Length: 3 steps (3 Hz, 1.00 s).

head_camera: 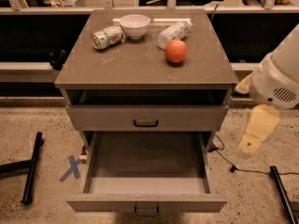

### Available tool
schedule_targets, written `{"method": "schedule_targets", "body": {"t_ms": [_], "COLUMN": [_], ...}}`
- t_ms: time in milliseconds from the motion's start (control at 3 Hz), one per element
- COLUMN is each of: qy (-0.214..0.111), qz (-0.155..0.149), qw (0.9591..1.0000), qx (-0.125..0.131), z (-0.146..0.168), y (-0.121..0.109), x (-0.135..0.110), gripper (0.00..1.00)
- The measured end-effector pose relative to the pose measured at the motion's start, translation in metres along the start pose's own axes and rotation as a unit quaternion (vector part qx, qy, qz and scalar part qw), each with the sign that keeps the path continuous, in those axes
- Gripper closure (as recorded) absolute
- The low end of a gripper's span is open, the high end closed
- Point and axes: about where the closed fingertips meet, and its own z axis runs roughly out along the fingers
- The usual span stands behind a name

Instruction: Close middle drawer

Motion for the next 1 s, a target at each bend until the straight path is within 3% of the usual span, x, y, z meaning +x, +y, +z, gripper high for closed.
{"method": "schedule_targets", "body": {"t_ms": [333,667,1000], "qy": [-0.018,-0.031,-0.024], "qz": [0.029,0.072,0.074], "qw": [0.9964,0.9853,0.9834], "qx": [-0.077,-0.152,-0.164], "z": [0.062,0.125,0.134], "y": [0.03,0.072,0.083], "x": [0.001,-0.001,0.004], "gripper": [0.0,0.0,0.0]}}
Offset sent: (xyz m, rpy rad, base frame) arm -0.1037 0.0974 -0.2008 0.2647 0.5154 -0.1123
